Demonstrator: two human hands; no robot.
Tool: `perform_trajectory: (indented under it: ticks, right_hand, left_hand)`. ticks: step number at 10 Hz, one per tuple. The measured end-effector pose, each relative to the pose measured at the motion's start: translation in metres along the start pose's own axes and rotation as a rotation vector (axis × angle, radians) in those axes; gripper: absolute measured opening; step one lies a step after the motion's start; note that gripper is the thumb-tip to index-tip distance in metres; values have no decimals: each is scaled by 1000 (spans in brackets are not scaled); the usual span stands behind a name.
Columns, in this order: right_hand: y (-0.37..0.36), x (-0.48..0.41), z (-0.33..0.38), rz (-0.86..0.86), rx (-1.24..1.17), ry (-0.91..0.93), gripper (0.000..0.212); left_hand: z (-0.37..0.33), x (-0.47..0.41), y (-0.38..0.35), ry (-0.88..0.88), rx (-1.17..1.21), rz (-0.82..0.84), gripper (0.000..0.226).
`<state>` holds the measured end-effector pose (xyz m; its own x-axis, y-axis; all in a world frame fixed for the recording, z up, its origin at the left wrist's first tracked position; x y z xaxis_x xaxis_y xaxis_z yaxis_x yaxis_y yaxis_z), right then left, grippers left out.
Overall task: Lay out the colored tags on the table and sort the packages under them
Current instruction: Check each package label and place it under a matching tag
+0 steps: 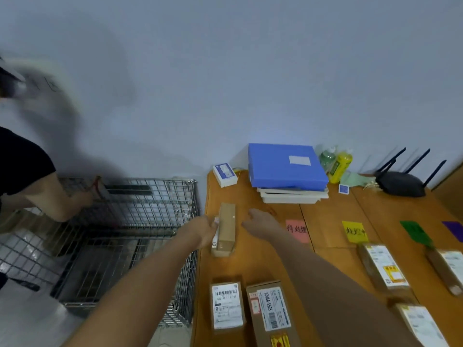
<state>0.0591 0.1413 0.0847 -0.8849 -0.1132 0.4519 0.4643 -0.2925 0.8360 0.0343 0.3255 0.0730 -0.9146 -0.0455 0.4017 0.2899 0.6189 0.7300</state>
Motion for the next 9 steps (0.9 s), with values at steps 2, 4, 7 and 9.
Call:
perform_trajectory:
  ticks: [2,4,7,9]
  right_hand:
    - [-72,-20,12,89,-232,-18,50]
    - [-87,-34,12,39,-381,-54,53]
    - [-38,-1,12,-124,-591,-102,53]
    - [22,37,23,-165,-992,-22,52]
  left_hand:
    - [33,-24,-58,14,274,168,41]
    - [49,-36,-62,-25,367,108,38]
    - [1,-10,-14,-256,505,91,44]
    - [-34,23,66,-305,735,-215,26]
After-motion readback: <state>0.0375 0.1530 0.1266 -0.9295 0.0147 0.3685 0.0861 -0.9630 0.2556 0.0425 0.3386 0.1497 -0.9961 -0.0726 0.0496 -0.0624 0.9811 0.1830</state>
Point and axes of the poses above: each hand's wrist, its own x-axis away from the middle knuckle, its own y-axis out of the back of the hand, z = x × y, the point moved 8 cm from there along -x, towards the middle knuckle, and after that the axes turned 14 degrees about x, right-handed, at the moved point
